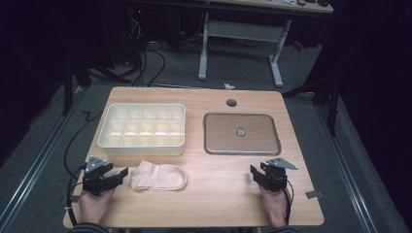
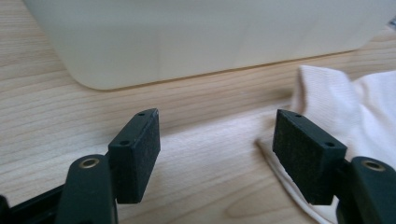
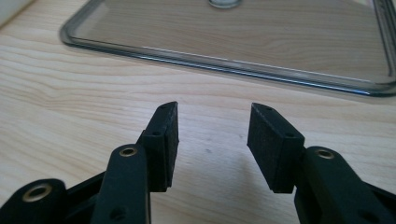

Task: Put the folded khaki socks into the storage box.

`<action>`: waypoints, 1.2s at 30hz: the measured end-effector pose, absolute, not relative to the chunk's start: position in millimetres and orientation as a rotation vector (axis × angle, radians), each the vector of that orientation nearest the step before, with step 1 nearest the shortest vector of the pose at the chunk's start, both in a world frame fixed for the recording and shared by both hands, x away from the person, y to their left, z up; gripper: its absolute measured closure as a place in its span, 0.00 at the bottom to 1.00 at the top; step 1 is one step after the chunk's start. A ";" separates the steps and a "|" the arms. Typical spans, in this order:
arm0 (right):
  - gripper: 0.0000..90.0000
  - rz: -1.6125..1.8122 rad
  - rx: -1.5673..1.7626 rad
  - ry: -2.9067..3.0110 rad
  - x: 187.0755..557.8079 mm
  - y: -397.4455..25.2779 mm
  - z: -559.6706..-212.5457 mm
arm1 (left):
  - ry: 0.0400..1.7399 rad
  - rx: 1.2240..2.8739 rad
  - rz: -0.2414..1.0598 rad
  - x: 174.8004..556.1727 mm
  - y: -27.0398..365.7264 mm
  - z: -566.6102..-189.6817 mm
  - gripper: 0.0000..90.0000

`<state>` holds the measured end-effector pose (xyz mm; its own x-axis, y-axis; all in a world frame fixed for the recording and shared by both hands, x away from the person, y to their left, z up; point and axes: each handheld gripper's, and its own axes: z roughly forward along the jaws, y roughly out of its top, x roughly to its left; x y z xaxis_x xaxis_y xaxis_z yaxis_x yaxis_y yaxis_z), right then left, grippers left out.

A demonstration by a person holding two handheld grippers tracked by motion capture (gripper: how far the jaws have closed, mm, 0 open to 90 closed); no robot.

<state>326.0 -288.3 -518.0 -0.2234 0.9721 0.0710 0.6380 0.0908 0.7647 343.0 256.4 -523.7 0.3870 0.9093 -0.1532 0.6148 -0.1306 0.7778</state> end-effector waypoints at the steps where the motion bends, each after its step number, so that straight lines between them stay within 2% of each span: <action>1: 0.60 0.970 1.564 1.921 325.2 -287.0 -516.9 | 1.315 1.844 0.459 341.2 255.5 -522.4 0.36; 19: 0.62 1.075 1.413 2.038 314.2 -242.3 -498.2 | 1.244 1.877 0.407 332.8 230.1 -510.9 0.37; 32: 0.63 1.174 1.263 2.199 317.5 -184.1 -493.3 | 1.258 1.937 0.416 333.2 215.4 -514.7 0.36; 36: 0.63 1.190 1.210 2.251 318.1 -164.9 -493.1 | 1.247 1.950 0.447 331.6 214.1 -517.1 0.40</action>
